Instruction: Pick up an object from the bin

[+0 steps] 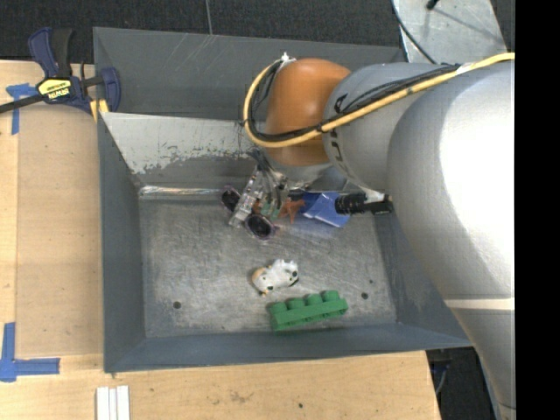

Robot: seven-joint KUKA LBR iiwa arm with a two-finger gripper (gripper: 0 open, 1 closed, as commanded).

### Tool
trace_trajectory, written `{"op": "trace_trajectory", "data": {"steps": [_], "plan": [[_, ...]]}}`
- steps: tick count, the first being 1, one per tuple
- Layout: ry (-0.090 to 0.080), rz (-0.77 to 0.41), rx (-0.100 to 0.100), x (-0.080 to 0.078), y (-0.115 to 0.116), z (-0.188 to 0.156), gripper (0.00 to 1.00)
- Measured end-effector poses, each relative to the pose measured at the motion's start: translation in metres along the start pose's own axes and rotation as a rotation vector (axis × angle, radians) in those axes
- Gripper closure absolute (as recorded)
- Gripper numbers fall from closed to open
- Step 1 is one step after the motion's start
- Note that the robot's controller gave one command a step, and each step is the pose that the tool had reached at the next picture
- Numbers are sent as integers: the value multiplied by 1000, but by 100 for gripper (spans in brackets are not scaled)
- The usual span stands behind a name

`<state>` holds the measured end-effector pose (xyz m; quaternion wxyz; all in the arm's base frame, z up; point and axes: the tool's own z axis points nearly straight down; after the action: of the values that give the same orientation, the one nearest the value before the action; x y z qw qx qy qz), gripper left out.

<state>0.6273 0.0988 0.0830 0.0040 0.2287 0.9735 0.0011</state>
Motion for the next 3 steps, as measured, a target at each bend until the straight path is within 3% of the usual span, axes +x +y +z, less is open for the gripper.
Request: {"op": "trace_trajectory", "data": {"steps": [2,3], "plan": [[1,0,1,0,0,-2,100],[10,0,6,2,-2,-12,100]]}}
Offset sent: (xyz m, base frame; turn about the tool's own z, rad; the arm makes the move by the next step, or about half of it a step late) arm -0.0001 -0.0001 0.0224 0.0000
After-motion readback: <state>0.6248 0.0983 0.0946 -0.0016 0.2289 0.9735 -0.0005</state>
